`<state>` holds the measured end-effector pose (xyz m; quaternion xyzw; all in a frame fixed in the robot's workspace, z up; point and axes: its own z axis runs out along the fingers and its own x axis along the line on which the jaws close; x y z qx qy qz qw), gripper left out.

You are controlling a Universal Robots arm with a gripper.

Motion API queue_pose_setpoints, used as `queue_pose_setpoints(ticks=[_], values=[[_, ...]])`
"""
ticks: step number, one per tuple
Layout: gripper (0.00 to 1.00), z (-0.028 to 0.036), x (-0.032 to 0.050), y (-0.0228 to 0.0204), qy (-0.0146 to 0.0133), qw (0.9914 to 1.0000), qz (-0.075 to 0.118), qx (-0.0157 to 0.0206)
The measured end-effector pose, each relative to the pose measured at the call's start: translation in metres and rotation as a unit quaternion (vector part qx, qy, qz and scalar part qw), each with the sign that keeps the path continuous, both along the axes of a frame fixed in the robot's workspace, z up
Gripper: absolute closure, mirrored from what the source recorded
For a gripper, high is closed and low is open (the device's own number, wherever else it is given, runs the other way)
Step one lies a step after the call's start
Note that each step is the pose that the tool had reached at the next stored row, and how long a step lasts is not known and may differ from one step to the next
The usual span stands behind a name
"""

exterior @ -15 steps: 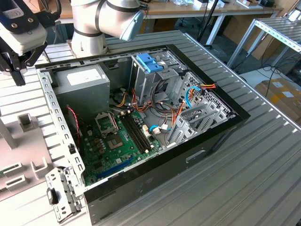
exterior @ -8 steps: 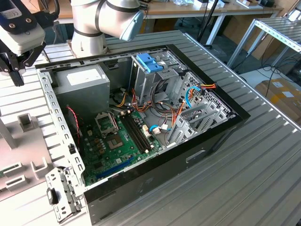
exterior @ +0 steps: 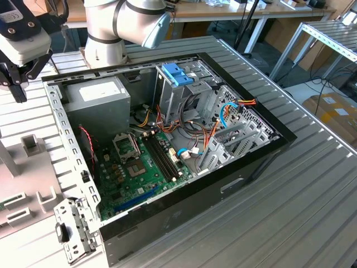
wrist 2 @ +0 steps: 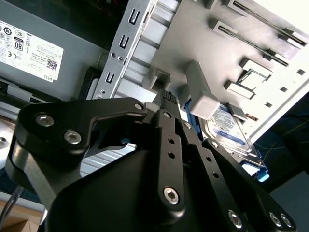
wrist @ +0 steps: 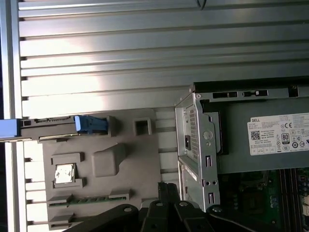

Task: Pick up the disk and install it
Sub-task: 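Reach for the disk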

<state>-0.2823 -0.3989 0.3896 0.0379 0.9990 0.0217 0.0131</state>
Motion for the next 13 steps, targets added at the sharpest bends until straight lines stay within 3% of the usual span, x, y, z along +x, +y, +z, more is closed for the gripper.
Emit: queue_pose_setpoints(ticks=[13], values=[[0.89,-0.0004,-0.0072,0.0000,0.0000,1.00000,0.000,0.0000]])
